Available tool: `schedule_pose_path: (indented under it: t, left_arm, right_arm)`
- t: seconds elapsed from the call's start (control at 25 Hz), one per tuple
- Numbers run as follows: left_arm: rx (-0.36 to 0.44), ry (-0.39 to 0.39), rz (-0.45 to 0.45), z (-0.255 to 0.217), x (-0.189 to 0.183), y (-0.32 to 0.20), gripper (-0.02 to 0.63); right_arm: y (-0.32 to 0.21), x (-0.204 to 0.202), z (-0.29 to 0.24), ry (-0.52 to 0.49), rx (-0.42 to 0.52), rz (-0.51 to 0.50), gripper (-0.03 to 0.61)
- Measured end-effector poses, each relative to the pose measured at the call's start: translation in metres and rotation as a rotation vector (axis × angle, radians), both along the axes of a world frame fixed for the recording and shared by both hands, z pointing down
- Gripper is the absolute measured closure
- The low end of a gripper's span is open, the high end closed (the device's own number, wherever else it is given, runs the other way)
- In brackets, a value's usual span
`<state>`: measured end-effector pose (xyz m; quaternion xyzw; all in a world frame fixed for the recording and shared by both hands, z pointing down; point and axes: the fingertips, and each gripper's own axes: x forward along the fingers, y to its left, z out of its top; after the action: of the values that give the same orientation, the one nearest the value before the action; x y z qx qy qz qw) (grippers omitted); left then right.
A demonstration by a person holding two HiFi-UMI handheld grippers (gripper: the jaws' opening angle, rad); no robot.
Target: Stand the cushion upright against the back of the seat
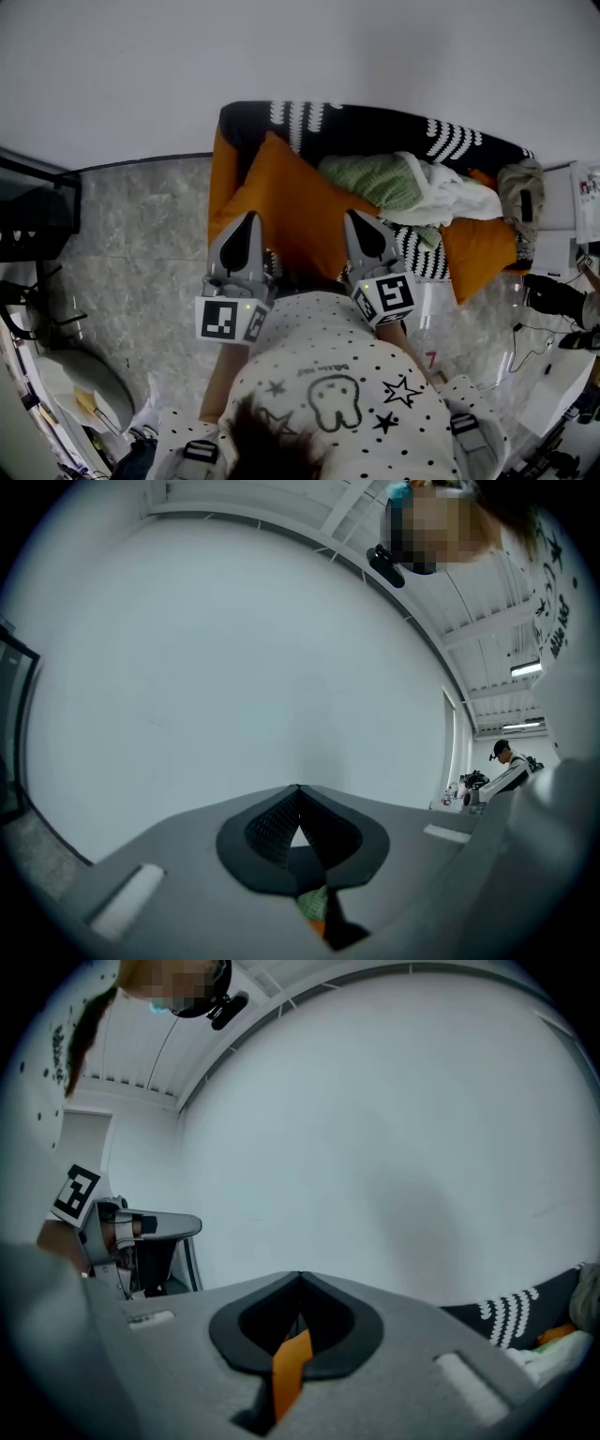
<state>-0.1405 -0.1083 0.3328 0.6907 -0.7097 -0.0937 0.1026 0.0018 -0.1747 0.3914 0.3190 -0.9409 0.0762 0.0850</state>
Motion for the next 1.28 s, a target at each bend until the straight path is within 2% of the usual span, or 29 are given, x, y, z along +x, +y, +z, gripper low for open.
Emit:
schedule_pose_path:
  t: [0.28,0.6,0.84,0.92,1.28]
  left_arm:
    - [-0.018,-0.035,0.018,0.005,0.002,-0.002,0.618]
    - [-0.047,-0.039,0.006,0.017,-0.020,-0.015,0.612]
    - [-0.076,-0.051,0.053,0.042,-0.034,-0.040,0.611]
    - [-0.083,-0.055,0.083,0.047,-0.036,-0.051,0.566]
    - [-0.199,-0.061,0.189,0.103,-0.034,-0.106,0.481]
  right_arm:
    - [0.001,0.007,0.004,0.012,-0.007,0.019,0.580]
    - [-0.003,0.005,0.006,0.026,-0.014,0.036,0.580]
    - [-0.010,0.007,0.008,0.034,-0.021,0.072,0.580]
    - [-0.014,0.009,0.010,0.041,-0.025,0.088,0.580]
    - [-0.026,0.015,0.026,0.070,-0.072,0.119,0.580]
